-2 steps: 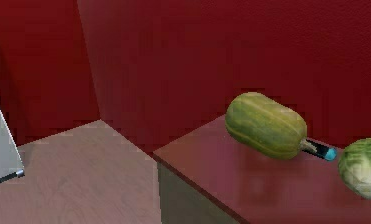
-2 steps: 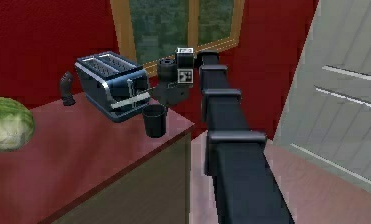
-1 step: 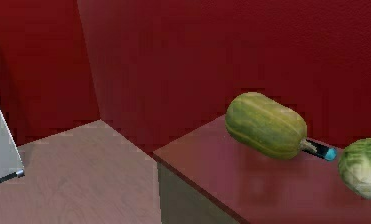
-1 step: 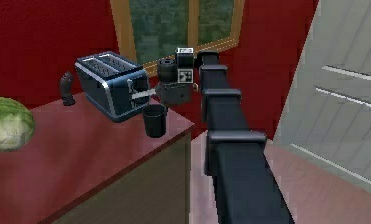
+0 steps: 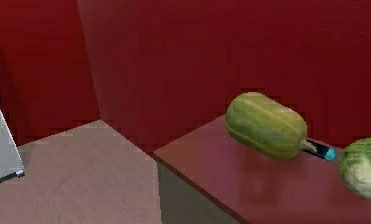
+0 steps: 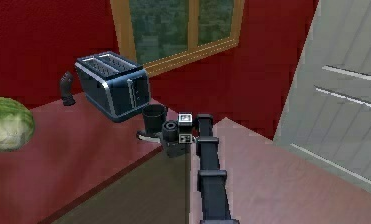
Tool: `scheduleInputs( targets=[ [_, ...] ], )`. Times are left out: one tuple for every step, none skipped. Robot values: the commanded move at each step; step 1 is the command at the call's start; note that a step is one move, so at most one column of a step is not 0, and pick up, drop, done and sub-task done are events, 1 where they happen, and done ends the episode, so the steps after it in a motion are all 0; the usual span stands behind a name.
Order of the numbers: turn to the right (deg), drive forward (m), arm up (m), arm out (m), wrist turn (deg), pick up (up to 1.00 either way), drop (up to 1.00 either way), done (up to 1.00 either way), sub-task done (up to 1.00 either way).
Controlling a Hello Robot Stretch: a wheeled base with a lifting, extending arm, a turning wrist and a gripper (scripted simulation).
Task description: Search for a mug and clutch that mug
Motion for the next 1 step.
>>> scheduleInputs(
  targets=[
    [0.0,0.00,0.00,0.00,0.0,1.00,0.00,0.00,0.00]
  ],
)
